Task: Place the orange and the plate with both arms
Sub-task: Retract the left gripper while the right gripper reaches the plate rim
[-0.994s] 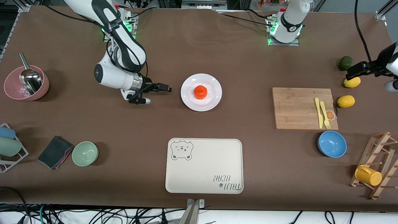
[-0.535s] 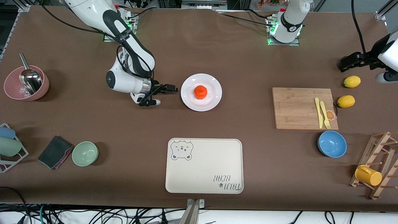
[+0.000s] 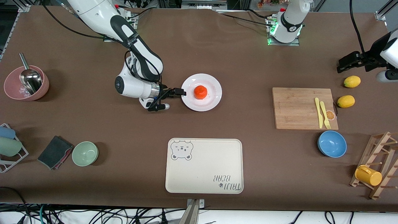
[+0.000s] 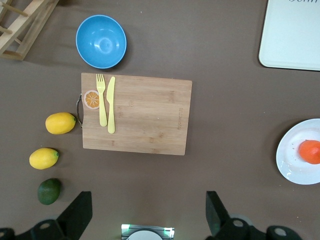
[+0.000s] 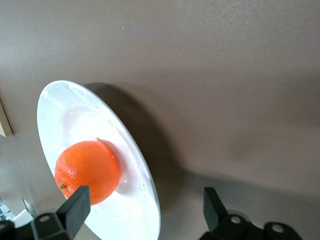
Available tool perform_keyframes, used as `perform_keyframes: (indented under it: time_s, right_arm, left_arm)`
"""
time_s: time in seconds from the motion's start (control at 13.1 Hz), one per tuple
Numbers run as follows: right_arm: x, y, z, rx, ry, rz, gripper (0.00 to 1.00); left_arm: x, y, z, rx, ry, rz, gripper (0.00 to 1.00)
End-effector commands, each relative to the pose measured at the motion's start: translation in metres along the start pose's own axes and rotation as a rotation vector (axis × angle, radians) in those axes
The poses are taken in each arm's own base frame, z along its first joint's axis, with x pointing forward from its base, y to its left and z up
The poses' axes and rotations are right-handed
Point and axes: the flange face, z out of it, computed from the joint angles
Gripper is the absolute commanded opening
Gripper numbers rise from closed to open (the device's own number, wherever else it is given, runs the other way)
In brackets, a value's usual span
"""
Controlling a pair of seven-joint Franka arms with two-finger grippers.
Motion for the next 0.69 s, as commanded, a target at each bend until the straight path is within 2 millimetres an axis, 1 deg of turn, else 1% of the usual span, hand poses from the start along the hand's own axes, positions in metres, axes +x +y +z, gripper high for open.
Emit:
perform_keyframes:
  time_s: [0.0,0.15,0.31,0.38,0.46,0.61]
  right_arm:
    - [-0.001,-0.009,0.01,0.011,0.002,-0.03,0.95]
    - [-0.003,-0.012,0.013,0.002,-0.004,-0.049,0.85]
    - [-0.005,-0.015,0.015,-0.002,-0.008,-0.089,0.65]
    - [-0.005,-0.012,0.017,-0.003,-0.011,-0.112,0.56]
    - [-0.005,-0.01,0.019,-0.004,-0.015,-0.137,0.44]
    - [-0.004,-0.005,0.023,-0.008,-0.015,-0.171,0.35]
  left_arm:
    - [-0.009,-0.004,-0.003,-0.01,0.008,-0.001,1.0]
    - [-0.008,-0.005,-0.002,-0.008,0.007,-0.004,1.0]
    - [-0.009,-0.006,-0.002,-0.005,0.005,-0.006,1.0]
    - [-0.008,-0.009,-0.001,-0.005,0.004,-0.011,1.0]
    - [-0.007,-0.013,-0.001,-0.006,0.004,-0.017,1.0]
    - [-0.001,-0.027,0.002,-0.009,0.006,-0.045,1.0]
